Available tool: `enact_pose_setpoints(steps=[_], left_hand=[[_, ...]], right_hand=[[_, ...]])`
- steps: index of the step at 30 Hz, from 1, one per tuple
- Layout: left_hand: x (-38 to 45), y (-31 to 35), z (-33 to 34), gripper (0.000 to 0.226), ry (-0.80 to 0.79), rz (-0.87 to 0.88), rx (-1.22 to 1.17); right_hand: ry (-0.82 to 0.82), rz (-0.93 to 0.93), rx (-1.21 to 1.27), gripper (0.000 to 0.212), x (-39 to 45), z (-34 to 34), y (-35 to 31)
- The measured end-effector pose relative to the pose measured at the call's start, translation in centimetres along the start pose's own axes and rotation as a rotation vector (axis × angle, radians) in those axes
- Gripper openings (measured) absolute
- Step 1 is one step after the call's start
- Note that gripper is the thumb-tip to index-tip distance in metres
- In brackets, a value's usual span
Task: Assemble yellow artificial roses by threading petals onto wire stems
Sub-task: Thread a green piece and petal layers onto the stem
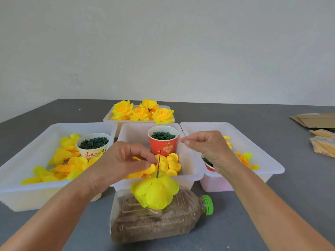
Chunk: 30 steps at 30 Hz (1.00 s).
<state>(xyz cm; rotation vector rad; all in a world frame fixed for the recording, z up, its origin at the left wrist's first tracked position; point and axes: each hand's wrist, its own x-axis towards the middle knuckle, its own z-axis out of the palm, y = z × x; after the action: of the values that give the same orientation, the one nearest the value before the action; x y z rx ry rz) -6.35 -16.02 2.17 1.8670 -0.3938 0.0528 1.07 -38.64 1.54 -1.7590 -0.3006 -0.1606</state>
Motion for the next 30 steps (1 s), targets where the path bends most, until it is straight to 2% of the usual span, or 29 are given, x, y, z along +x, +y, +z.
enact_pose_setpoints(steps=[3,6,8,13,17,23,26,30], left_hand=[[2.0,-0.7,0.2,0.025,0.1,-0.016,0.033],[4.3,-1.2,1.0,0.024,0.143,-0.038,0.049],[6.1,-1.7,1.6,0.024,0.144,-0.051,0.067],[10.1,-2.9,3.0,0.022,0.121,-0.051,0.2],[11.7,-4.4,3.7,0.024,0.09,-0.057,0.256],[11.8,-5.8,3.7,0.024,0.086,-0.046,0.256],[11.7,-5.8,3.9,0.026,0.072,-0.022,0.3],[11.5,-6.0,3.8,0.027,0.07,-0.03,0.309]], right_hand=[[0.187,0.044,-0.109,0.011,2.4,-1.4,1.1],[0.251,0.093,-0.3,0.011,4.4,-2.2,2.4],[0.24,0.117,-0.466,0.014,5.8,-2.2,3.3],[0.082,0.178,-0.877,0.032,8.9,-1.2,5.2],[0.108,0.184,-0.899,0.035,10.8,-0.5,5.7],[0.08,0.234,-1.066,0.041,11.7,-0.6,6.9],[0.133,0.218,-1.077,0.033,11.6,-0.4,7.6],[0.307,0.176,-0.926,0.008,11.3,-0.9,7.5]])
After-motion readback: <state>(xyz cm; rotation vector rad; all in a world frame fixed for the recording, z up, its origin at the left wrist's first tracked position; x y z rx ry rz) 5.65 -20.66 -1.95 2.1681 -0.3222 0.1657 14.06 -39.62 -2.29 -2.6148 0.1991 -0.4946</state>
